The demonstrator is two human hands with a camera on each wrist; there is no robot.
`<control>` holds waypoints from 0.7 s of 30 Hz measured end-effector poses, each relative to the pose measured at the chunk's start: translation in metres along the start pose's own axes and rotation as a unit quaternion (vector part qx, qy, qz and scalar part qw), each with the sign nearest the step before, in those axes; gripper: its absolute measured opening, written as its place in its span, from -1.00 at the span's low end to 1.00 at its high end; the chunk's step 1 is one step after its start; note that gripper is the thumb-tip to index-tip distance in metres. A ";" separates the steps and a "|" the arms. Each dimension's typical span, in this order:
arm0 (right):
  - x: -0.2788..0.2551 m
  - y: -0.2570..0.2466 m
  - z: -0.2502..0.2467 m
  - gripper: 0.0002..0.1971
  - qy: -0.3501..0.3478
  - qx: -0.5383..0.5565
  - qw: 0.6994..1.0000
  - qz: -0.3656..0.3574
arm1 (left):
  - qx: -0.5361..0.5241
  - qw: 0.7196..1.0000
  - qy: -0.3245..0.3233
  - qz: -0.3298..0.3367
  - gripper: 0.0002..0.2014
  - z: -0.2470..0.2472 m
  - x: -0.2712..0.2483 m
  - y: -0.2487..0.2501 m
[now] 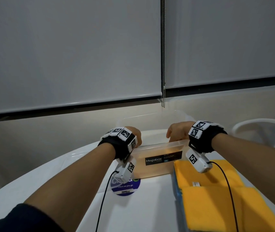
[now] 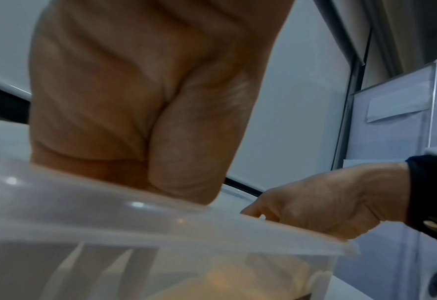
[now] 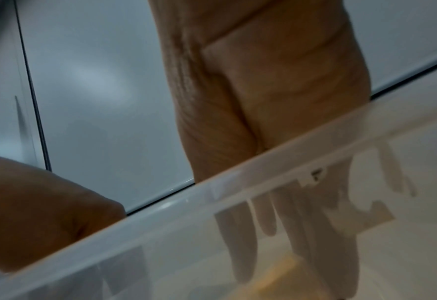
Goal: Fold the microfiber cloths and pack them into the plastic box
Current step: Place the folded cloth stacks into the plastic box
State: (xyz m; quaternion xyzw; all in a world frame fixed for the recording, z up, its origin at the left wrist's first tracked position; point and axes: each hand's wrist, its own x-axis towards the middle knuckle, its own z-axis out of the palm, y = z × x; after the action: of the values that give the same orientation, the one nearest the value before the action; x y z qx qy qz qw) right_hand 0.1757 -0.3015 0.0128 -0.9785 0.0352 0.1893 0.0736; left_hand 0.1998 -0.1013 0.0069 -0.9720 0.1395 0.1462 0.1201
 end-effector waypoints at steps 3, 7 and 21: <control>-0.001 -0.002 0.004 -0.65 0.002 -0.031 0.999 -0.008 | 0.004 0.999 -0.046 -0.008 -0.81 0.014 0.029 -0.005; 0.003 -0.001 0.007 -0.73 -0.001 -0.036 0.999 -0.016 | 0.004 0.998 -0.057 -0.006 -0.80 0.005 0.001 0.007; 0.000 0.004 0.011 -0.81 0.006 0.026 0.999 -0.037 | -0.002 0.999 -0.035 0.031 -0.86 0.011 0.005 0.012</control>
State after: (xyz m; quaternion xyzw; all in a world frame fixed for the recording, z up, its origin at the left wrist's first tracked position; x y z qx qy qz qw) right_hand 0.1712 -0.3040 0.0019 -0.9781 0.0040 0.1792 0.1058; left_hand 0.1980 -0.1105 -0.0070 -0.9617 0.1653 0.1838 0.1184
